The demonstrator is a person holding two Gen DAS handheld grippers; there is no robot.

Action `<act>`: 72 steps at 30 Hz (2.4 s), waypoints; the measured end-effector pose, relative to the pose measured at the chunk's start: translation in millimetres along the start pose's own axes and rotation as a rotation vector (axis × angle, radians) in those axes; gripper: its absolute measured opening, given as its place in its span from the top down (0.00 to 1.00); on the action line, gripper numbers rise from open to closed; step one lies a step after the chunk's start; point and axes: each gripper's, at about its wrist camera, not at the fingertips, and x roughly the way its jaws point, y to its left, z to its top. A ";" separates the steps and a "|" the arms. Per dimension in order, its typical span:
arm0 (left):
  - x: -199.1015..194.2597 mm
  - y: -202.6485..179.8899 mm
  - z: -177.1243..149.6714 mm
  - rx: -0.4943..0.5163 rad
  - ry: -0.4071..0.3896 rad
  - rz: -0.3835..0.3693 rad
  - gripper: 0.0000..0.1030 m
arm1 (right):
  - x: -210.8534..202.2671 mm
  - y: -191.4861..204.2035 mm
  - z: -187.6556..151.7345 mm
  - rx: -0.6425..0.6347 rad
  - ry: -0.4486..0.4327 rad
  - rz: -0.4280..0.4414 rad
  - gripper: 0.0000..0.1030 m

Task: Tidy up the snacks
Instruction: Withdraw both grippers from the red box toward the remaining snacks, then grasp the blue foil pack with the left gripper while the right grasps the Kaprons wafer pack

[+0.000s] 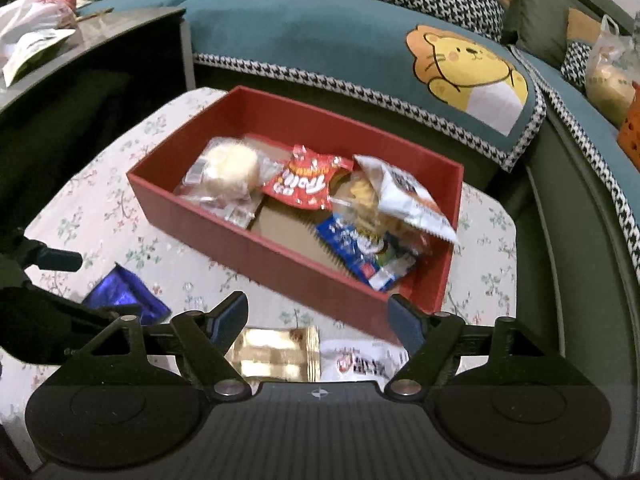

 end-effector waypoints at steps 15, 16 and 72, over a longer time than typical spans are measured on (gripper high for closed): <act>11.6 -10.4 -12.1 0.005 0.049 -0.054 0.00 | 3.6 -48.9 -37.6 0.137 0.097 -0.059 0.19; 10.9 -11.0 -11.9 0.005 0.048 -0.058 0.00 | 5.2 -56.3 -41.6 0.158 0.108 -0.069 0.19; 8.9 -26.7 -25.4 0.056 0.055 -0.075 0.00 | 38.4 -1.4 -83.5 -0.077 0.289 0.086 0.13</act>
